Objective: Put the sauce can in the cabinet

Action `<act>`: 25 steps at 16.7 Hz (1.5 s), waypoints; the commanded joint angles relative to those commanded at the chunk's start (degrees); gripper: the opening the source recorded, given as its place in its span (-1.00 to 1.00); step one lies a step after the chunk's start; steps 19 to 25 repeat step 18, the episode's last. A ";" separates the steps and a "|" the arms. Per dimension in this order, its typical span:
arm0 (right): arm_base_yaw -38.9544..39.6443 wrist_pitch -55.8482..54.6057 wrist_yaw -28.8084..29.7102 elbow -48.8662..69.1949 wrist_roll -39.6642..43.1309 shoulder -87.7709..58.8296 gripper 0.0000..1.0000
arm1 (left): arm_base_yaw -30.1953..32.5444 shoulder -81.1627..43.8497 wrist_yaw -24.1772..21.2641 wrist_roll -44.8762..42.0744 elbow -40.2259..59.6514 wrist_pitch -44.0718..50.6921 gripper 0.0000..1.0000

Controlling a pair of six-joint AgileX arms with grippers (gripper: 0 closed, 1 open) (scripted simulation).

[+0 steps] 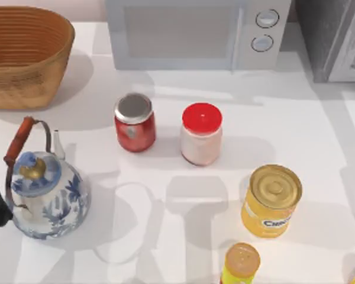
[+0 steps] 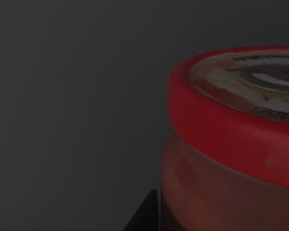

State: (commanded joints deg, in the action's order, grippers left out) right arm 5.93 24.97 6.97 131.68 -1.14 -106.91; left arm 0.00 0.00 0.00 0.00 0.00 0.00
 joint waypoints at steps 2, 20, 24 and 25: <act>0.00 0.00 0.00 0.00 0.00 0.00 -0.55 | 0.00 0.00 0.00 0.00 0.00 0.00 1.00; 0.00 0.00 0.00 0.00 0.00 0.00 1.00 | 0.00 0.00 0.00 0.00 0.00 0.00 1.00; 0.00 0.00 0.00 0.00 0.00 0.00 1.00 | 0.00 0.00 0.00 0.00 0.00 0.00 1.00; 0.00 0.00 0.00 0.00 0.00 0.00 1.00 | 0.00 0.00 0.00 0.00 0.00 0.00 1.00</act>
